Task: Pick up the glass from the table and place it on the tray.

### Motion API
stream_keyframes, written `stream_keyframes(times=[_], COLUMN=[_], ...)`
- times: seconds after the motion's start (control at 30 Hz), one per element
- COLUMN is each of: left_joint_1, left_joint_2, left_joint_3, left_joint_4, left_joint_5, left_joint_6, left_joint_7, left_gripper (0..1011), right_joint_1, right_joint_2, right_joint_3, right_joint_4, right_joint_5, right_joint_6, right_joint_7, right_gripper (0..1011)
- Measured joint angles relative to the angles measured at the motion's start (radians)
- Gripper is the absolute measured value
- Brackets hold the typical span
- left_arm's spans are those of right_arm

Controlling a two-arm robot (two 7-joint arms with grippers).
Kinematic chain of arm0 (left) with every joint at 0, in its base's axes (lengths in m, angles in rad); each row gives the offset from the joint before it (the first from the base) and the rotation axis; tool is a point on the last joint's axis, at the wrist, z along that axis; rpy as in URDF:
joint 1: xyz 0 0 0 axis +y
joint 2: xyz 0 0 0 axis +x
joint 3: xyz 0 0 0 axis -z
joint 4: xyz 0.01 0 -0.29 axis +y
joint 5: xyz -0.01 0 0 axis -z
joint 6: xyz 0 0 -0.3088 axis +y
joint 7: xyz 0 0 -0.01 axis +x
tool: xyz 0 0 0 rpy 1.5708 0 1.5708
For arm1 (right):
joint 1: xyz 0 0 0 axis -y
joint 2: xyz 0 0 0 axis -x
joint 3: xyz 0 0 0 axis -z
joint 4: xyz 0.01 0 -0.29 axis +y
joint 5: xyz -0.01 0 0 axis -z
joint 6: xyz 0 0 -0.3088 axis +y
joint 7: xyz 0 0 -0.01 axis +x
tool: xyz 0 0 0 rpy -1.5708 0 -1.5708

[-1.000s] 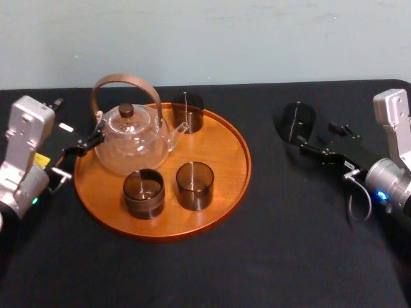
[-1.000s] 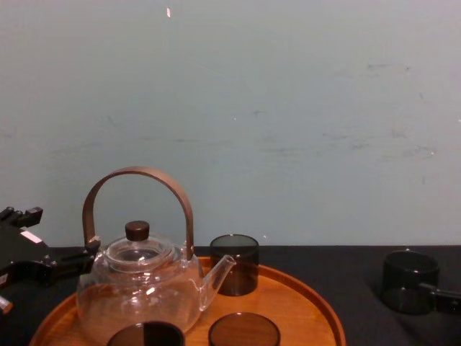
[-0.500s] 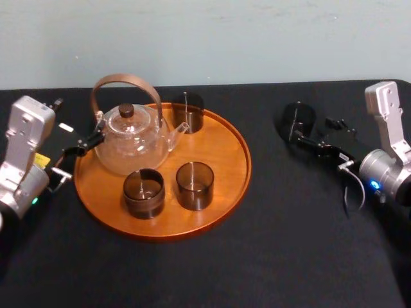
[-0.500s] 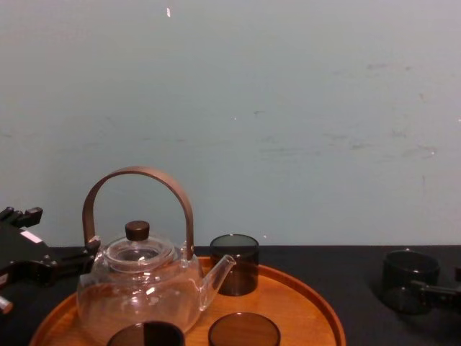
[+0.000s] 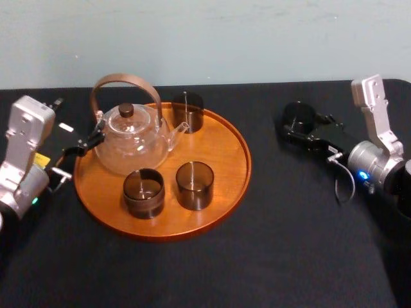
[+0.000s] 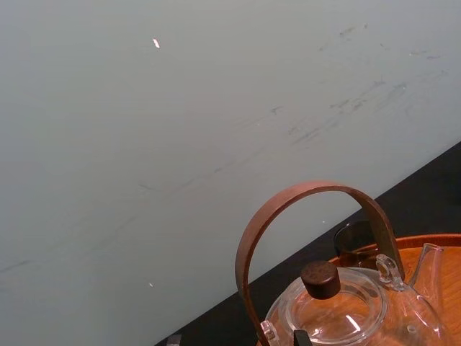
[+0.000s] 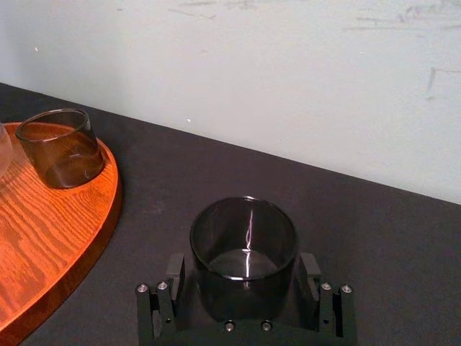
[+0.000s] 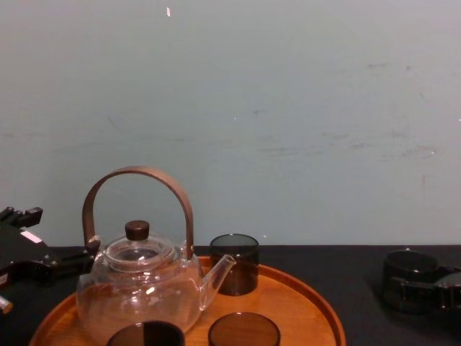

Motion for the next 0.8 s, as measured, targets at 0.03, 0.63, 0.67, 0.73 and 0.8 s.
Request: stream_keyframes(times=[0.03, 0.63, 0.67, 0.73, 0.8], left_joint_1=[0.0, 0.0, 0.0, 0.0, 0.0], left_joint_2=[0.0, 0.0, 0.0, 0.0, 0.0], left_joint_3=[0.0, 0.0, 0.0, 0.0, 0.0], left_joint_4=[0.0, 0.0, 0.0, 0.0, 0.0], left_joint_5=[0.0, 0.0, 0.0, 0.0, 0.0], left_joint_6=[0.0, 0.0, 0.0, 0.0, 0.0], left_joint_7=[0.0, 0.0, 0.0, 0.0, 0.0], left_gripper=[1010, 1009, 1009, 1010, 1010], right_joint_1=[0.005, 0.114, 0.121, 0.13, 0.13], right_joint_2=[-0.003, -0.056, -0.059, -0.063, -0.063], right_joint_3=[-0.001, -0.01, -0.01, -0.01, -0.009], right_joint_4=[0.009, 0.194, 0.206, 0.22, 0.22], right_joint_5=[-0.001, -0.026, -0.028, -0.031, -0.031], right_joint_6=[-0.002, -0.048, -0.051, -0.055, -0.055], right_joint_7=[0.002, 0.026, 0.026, 0.028, 0.028], right_gripper=[1002, 1002, 1002, 1002, 1002])
